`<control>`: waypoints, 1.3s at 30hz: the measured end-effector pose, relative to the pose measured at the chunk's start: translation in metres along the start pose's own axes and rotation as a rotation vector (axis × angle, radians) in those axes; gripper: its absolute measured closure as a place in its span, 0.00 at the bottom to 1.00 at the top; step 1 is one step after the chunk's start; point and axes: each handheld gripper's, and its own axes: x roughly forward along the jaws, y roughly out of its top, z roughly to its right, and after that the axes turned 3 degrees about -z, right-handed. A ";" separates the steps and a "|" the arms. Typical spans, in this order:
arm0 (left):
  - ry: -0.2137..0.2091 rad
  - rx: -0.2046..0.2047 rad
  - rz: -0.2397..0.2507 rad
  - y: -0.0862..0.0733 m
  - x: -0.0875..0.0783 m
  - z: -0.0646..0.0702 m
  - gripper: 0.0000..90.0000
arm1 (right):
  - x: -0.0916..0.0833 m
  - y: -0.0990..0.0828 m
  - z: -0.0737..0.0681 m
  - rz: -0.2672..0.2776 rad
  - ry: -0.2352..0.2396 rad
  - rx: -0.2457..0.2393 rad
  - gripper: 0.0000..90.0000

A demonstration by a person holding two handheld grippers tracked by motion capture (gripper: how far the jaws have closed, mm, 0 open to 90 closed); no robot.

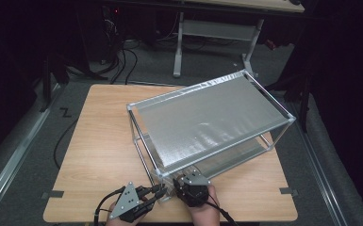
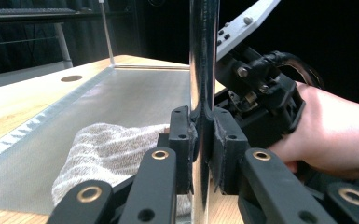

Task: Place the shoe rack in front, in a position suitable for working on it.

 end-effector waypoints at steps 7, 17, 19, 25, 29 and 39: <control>0.003 -0.001 -0.001 -0.001 -0.002 0.000 0.89 | 0.001 0.002 0.017 -0.013 -0.039 0.010 0.70; 0.002 -0.001 -0.002 -0.001 -0.003 0.000 0.89 | -0.003 0.001 0.051 -0.033 -0.108 0.033 0.69; 0.002 -0.002 -0.003 -0.001 -0.003 0.000 0.89 | -0.003 0.000 0.057 -0.031 -0.120 0.030 0.69; 0.005 -0.004 -0.004 -0.001 -0.003 0.001 0.89 | -0.005 -0.001 0.073 -0.029 -0.132 0.050 0.69; 0.003 -0.003 -0.003 -0.001 -0.003 0.000 0.89 | -0.006 -0.003 0.083 -0.029 -0.149 0.063 0.69; 0.004 -0.002 -0.006 -0.001 -0.003 0.000 0.89 | -0.010 -0.007 0.120 -0.021 -0.228 0.124 0.69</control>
